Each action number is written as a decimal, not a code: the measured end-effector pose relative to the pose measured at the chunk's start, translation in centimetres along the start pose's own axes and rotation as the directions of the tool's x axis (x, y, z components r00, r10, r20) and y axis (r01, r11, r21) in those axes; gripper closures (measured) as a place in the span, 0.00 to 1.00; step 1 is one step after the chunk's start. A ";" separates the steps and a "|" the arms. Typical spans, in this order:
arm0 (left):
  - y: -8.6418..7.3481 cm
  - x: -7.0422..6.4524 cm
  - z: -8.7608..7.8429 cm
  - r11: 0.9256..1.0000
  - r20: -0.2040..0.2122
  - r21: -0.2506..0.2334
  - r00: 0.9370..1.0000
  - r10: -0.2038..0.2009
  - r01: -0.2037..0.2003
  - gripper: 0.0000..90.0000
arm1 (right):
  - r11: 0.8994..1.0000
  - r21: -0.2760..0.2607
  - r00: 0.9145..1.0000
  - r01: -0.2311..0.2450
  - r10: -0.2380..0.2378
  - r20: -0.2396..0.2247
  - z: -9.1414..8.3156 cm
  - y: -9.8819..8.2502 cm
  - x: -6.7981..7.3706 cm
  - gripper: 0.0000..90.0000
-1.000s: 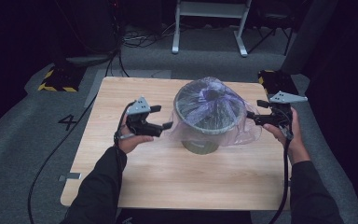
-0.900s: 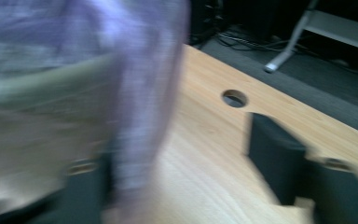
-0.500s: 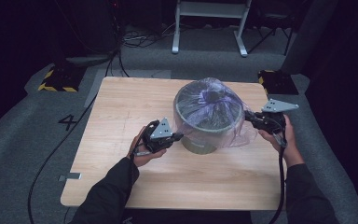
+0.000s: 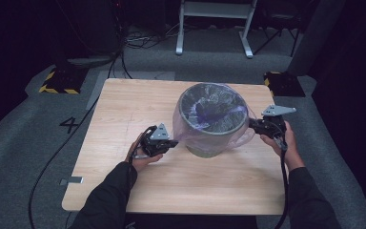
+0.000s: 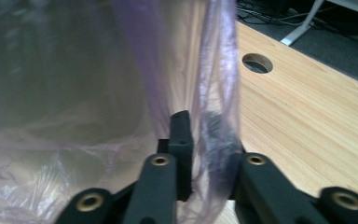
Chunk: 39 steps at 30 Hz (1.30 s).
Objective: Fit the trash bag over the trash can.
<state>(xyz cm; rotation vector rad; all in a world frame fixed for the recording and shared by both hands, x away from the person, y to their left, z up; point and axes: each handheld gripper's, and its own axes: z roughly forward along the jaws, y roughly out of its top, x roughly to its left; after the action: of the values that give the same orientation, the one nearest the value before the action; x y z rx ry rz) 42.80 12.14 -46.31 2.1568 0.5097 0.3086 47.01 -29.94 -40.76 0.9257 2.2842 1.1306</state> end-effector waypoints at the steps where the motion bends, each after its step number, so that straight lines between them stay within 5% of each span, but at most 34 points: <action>1: -0.1 0.1 0.0 1.000 -0.005 -0.007 1.000 -0.003 0.003 0.98 | 1.000 0.000 1.000 -0.005 0.005 0.000 0.1 0.0 0.0 0.89; 11: -1.3 0.9 0.6 0.999 -0.068 0.016 0.997 -0.036 0.037 0.93 | 0.998 0.018 0.998 -0.054 0.054 0.018 0.7 -0.6 -0.8 0.78; 15: -1.4 1.3 0.3 0.997 -0.109 0.000 0.991 -0.082 0.083 0.65 | 0.997 0.061 0.999 -0.047 0.047 0.004 0.9 -0.6 -0.8 0.48; 21: -1.5 1.3 -0.8 0.992 -0.118 -0.031 0.985 -0.128 0.125 0.31 | 0.999 0.015 0.999 -0.039 0.039 -0.019 -0.7 -0.4 -0.7 0.25; 27: -1.2 0.8 -1.9 0.988 -0.115 -0.071 0.982 -0.148 0.140 0.17 | 1.000 -0.020 1.000 -0.006 0.006 -0.003 -2.8 0.1 -0.3 0.19; 34: -1.9 0.9 -3.6 0.976 -0.090 -0.106 0.976 -0.200 0.190 0.17 | 0.998 -0.064 1.000 -0.011 0.011 0.001 -4.2 -0.1 -0.5 0.19; 37: -1.9 0.8 -4.0 0.976 -0.105 -0.109 0.974 -0.202 0.191 0.17 | 0.996 -0.089 0.999 -0.023 0.021 -0.025 -4.4 -0.2 -0.5 0.18; 39: -1.8 0.6 -4.0 0.978 -0.103 -0.102 0.976 -0.190 0.179 0.17 | 0.998 -0.060 1.000 0.016 -0.016 0.004 -4.2 0.0 -0.1 0.18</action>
<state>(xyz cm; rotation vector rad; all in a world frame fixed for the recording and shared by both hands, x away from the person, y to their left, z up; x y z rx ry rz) 41.29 16.20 -45.35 1.9934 0.7413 0.3449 44.40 -32.23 -38.36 0.8839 2.2380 1.1830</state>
